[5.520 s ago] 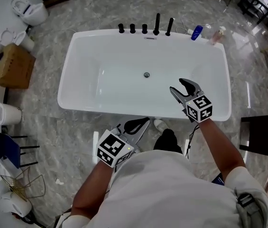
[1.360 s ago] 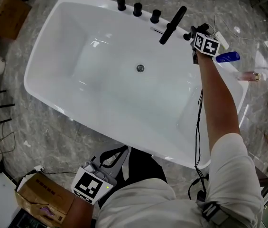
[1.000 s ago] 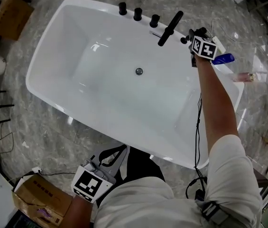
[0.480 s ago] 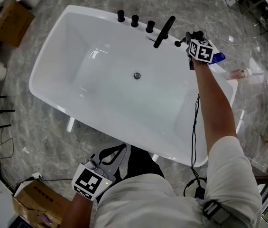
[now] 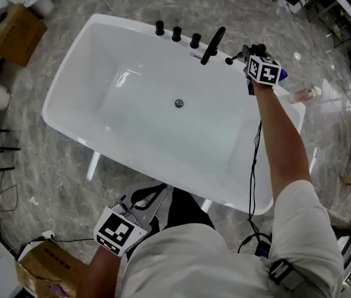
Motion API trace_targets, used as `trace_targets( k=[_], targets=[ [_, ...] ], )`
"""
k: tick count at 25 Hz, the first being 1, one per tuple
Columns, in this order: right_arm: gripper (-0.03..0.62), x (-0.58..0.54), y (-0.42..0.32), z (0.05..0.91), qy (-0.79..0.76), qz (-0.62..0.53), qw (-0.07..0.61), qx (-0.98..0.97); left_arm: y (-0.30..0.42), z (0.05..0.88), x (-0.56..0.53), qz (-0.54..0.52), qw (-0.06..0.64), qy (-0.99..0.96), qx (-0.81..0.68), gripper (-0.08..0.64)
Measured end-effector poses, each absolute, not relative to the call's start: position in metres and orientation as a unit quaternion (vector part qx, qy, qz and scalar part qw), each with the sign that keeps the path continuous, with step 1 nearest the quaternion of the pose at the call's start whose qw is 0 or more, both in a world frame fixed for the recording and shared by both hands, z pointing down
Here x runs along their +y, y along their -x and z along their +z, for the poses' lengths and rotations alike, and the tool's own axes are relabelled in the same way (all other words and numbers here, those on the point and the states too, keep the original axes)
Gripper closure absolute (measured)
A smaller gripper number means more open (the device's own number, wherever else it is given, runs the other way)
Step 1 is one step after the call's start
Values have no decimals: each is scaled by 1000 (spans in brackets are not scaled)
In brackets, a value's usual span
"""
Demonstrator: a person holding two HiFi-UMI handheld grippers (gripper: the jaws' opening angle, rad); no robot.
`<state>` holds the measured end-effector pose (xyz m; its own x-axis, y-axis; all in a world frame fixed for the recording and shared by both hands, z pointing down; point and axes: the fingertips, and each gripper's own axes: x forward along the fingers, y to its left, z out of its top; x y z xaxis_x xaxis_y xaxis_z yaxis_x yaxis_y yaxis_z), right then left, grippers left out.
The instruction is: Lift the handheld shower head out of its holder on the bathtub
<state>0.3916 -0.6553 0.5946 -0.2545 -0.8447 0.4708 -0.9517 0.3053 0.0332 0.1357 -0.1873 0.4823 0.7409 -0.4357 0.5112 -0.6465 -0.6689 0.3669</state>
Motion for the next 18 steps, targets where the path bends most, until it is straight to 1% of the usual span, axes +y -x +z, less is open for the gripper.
trace_targets(
  k=[18],
  targets=[
    [448,-585,-372,491,-576,86,187,-791,-99,448,-129,180,236,-908,-296,554]
  ],
)
